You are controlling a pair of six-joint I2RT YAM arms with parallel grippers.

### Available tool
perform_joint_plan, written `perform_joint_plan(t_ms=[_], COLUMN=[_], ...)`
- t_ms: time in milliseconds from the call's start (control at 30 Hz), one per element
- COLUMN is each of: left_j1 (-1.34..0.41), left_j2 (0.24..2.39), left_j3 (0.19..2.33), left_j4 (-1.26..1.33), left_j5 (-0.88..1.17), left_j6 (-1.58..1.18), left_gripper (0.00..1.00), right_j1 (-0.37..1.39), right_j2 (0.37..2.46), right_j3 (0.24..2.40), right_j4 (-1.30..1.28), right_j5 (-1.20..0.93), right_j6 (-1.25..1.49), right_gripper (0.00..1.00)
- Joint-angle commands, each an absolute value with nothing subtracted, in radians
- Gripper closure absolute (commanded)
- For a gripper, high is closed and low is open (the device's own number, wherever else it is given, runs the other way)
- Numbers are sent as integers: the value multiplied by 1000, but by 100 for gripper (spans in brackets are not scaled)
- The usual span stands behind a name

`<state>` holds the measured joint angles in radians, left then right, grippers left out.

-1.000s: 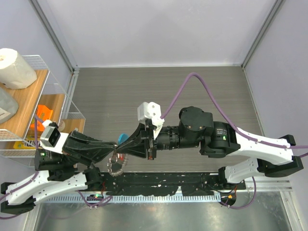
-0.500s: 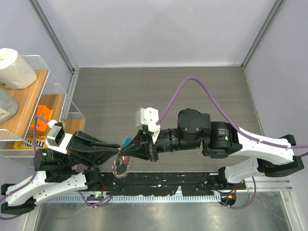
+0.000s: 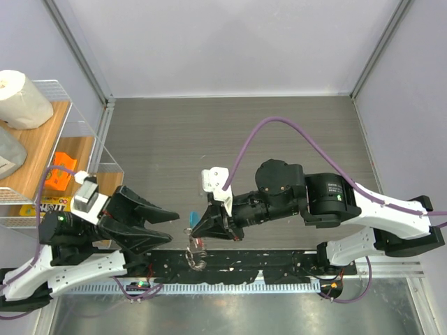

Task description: Put the keys on the keyring

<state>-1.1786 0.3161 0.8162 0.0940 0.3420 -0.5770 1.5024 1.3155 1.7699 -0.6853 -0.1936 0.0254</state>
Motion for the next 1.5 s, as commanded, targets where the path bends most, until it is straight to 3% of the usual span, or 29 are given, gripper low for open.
perform_joint_plan(t_ms=[0,200,1033,1267,1367,1467], left_j1=[-1178,-1180,-1178,-1180,-1180,-1181], left_j2=[342,359,361,368,379,391], left_j3=[845,859,874,879,879,884], left_j4=[15,2,-92,-97,-92,-86], left_j5=[399,393,396,403,413,437], left_j6=[-588,-592,-578,-574,-571,-561], left_gripper=[47,48,69,83,100,100], right_j1=[1490,1486,1471,1470,1470,1470], right_j2=[1302,1327,1364,1362,1361,1358], right_j3=[1816,1844,1872,1868,1868,1862], right_j4=[-681,-689,-729,-729,-729,-729], right_j5=[-245,-224,-189,-192,-192,-193], right_j6=[51,84,127,126,126,121], right_gripper=[94,94,95,94,94,94])
